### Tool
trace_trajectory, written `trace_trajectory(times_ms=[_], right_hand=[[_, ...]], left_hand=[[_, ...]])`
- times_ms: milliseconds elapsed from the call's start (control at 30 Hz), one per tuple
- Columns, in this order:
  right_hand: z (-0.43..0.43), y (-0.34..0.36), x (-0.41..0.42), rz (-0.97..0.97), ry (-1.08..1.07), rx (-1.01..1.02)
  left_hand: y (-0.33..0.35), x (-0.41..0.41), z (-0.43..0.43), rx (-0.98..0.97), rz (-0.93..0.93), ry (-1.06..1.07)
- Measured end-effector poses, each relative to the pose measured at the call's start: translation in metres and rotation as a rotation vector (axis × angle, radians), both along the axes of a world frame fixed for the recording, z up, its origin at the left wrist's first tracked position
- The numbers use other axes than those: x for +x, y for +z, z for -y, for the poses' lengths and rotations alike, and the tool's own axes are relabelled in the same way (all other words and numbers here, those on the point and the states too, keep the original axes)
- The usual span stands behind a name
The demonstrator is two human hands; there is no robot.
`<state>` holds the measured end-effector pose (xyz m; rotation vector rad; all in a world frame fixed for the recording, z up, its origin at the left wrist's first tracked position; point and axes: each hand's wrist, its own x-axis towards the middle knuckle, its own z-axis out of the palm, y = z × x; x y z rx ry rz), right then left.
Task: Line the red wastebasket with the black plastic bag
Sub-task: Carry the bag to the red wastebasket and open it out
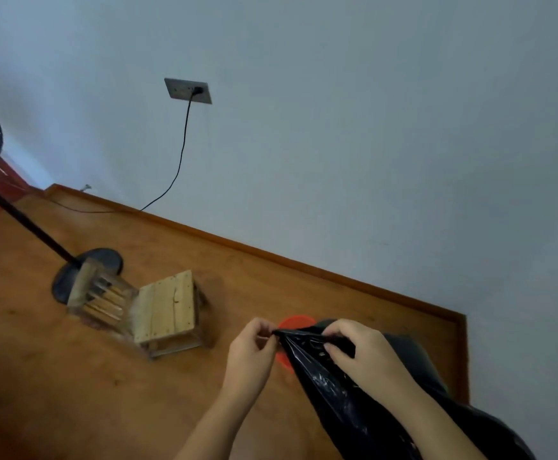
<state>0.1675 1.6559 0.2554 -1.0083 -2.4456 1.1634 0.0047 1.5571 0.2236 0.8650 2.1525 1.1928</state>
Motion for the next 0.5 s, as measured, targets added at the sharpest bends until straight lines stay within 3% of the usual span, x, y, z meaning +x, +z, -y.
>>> trace_trajectory(times_ms=[267, 500], right_hand=[[-0.029, -0.008, -0.047, 0.078, -0.069, 0.01], [-0.051, -0.016, -0.143, 0.089, -0.197, 0.072]], left_hand=[[-0.011, -0.052, -0.044, 0.005, 0.078, -0.021], [-0.02, -0.154, -0.08, 0.001, 0.175, -0.108]])
